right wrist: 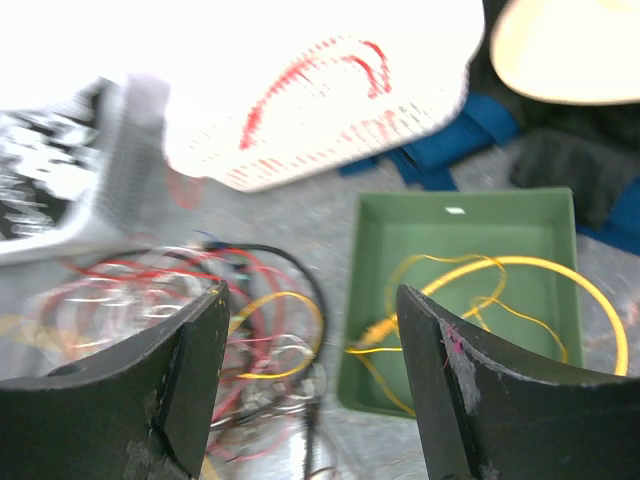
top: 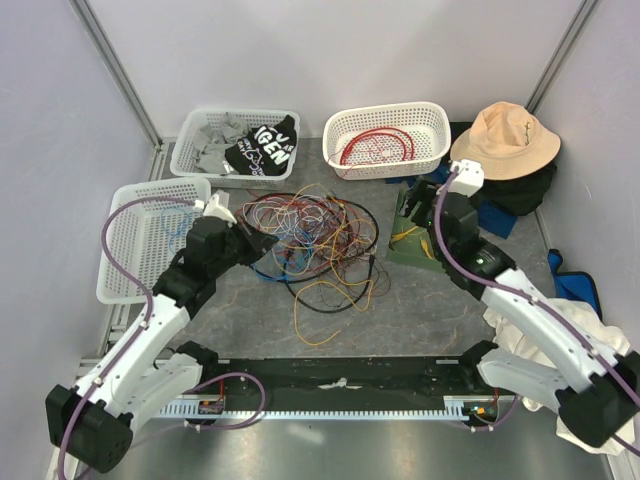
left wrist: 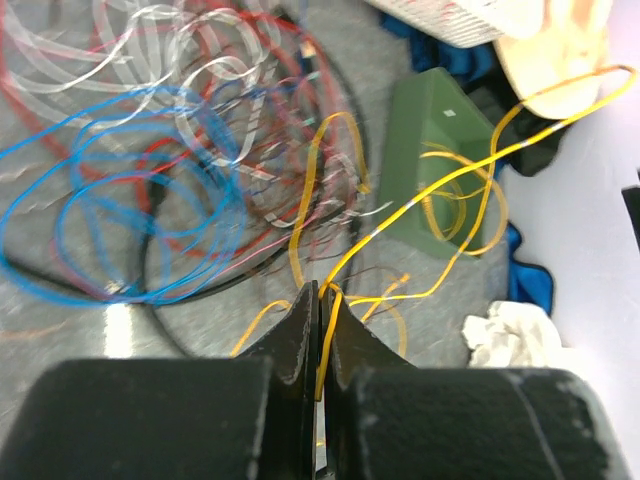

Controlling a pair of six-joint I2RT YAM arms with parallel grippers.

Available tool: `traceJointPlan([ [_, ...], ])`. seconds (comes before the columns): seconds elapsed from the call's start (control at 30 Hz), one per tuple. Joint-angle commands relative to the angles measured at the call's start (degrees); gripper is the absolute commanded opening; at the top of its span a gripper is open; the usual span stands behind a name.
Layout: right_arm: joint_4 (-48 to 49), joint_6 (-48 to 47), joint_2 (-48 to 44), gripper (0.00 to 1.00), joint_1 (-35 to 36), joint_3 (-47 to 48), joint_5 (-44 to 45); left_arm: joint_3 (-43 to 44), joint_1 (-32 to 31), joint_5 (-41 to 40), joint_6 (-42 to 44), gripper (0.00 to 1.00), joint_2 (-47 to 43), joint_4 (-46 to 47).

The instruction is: Untangle the cables

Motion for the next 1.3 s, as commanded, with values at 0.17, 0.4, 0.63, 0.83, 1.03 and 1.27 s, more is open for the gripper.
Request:
traceJointPlan([
  [0.17,-5.58,-0.85,-15.53,0.73,2.22,1.75,-3.46,24.56,-11.09,-2.27,6.43,0.02,16.82,5.80],
  [0.4,-9.72,-1.12,-27.55,0.73,2.22,0.18,-8.03,49.93,-17.50,-2.62,11.61,0.02,35.80,6.42],
  [0.63,-15.68,-1.47,-33.99,0.73,2.22,1.57,-8.57,66.40,-22.96,-4.20,17.85,0.02,56.89,4.76],
  [0.83,-18.86,-3.84,-36.80,0.73,2.14,6.23,-7.16,72.21,-25.16,-11.40,19.97,0.02,70.26,4.04],
  [1.03,-19.48,-5.34,-36.98,0.74,2.22,7.29,-6.19,75.99,-26.83,-16.24,21.81,0.02,78.26,3.87],
  [1.27,-19.74,-6.04,-36.54,0.75,2.14,6.33,-4.88,78.11,-28.24,-19.23,23.57,0.02,82.58,2.11],
])
